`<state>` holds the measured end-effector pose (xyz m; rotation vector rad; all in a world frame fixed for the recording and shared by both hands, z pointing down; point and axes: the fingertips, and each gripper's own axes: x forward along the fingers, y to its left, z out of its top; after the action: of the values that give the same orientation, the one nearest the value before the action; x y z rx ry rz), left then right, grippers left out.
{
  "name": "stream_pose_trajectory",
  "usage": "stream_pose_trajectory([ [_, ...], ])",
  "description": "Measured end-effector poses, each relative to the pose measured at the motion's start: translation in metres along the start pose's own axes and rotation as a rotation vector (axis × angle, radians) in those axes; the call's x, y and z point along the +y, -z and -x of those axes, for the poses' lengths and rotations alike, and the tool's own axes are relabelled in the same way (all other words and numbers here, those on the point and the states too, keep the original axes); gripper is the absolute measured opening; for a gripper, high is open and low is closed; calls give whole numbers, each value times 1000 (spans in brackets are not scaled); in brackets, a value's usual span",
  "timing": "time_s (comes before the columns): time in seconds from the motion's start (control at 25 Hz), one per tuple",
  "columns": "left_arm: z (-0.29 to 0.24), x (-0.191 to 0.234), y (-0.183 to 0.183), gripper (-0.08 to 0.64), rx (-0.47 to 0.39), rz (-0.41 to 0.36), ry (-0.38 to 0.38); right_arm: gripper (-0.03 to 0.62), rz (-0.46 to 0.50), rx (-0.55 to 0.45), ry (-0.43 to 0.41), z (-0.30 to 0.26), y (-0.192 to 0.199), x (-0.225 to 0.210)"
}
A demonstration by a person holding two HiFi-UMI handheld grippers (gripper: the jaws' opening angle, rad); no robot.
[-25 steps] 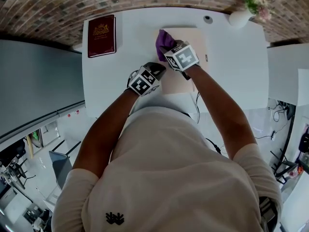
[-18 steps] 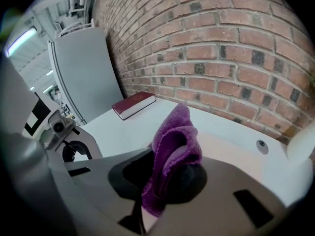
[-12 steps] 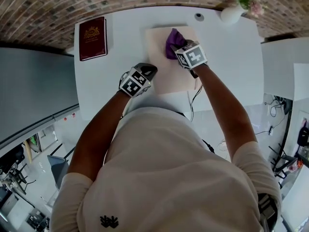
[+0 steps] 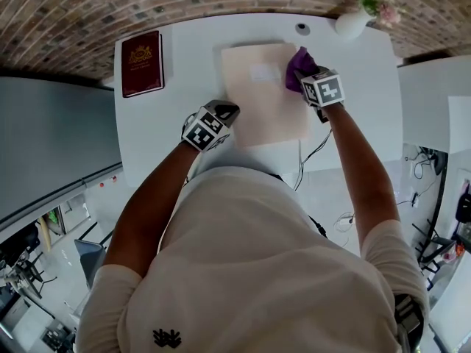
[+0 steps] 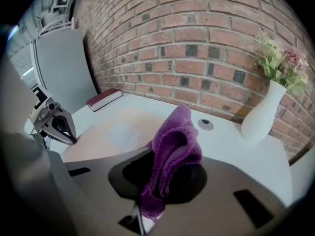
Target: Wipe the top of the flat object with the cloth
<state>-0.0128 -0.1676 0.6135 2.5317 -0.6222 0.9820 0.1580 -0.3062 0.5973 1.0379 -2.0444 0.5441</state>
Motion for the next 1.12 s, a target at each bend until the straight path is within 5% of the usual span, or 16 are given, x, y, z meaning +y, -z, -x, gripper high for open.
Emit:
stream_pose_trajectory([
  [0.24,0,-1,-1,25,-8,-4,1,77,2,-14,17,4,-9,2],
  [0.52,-1,0,1,25,-1,-5,3,77,47,-97,-101,0,-60,63],
  [1.12,1,2,-1,25,-15,-11,0,77,185,-62,-260,-56,-93,175],
])
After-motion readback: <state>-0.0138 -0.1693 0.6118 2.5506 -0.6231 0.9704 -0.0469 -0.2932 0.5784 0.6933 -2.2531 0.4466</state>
